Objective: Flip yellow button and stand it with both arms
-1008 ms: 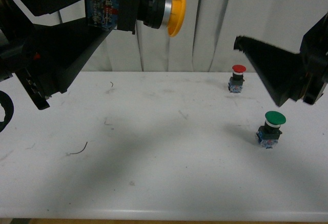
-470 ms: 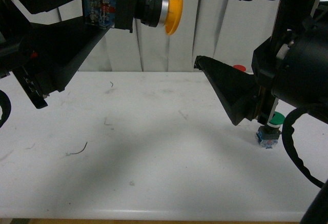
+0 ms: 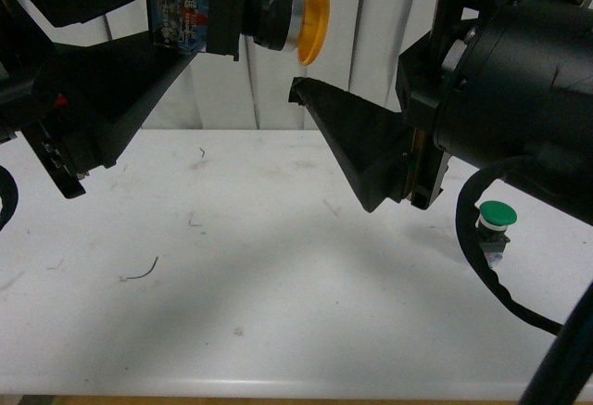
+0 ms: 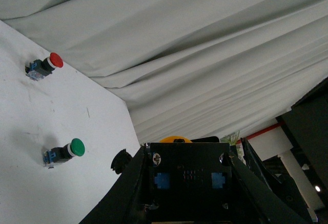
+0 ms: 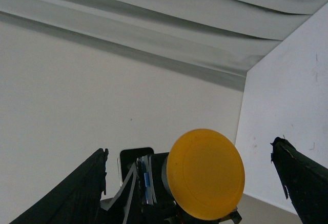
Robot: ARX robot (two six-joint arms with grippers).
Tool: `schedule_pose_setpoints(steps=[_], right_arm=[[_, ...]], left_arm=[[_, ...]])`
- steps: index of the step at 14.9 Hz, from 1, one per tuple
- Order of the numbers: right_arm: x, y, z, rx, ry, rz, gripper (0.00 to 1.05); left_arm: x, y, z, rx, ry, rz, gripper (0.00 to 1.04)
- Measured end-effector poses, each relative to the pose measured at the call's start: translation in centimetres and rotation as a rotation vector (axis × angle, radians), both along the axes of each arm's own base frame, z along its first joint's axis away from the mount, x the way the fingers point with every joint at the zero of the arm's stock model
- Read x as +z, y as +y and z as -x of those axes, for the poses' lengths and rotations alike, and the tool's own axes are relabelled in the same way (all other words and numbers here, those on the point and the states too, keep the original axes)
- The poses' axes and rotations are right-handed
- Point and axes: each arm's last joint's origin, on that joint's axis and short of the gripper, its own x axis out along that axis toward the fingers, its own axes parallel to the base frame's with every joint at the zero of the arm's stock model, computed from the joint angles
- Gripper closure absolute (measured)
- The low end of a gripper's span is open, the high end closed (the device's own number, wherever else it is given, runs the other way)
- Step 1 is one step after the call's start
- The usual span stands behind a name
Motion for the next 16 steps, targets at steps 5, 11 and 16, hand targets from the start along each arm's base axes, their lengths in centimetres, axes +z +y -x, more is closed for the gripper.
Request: schedule_pose_setpoints(steps=[5,11,16], right_arm=[[0.03,0.47,-0.57,-0.004,0.005,-0.011,0.37],[-0.33,0.53,-0.69,-0.014,0.016,-0.002,0.69],[-0.33,-0.22,-1.12,-0.041,0.016,-0.004,0.69]], left_arm=[[-0.17,0.19,-0.06,0.002,0.007,-0.003,0.69],[-0.21,0.26,-0.03,0.000,0.011,0.003,0.69],[-0.26,0.42,-0.06,-0.011,0.019,0.006,0.43]])
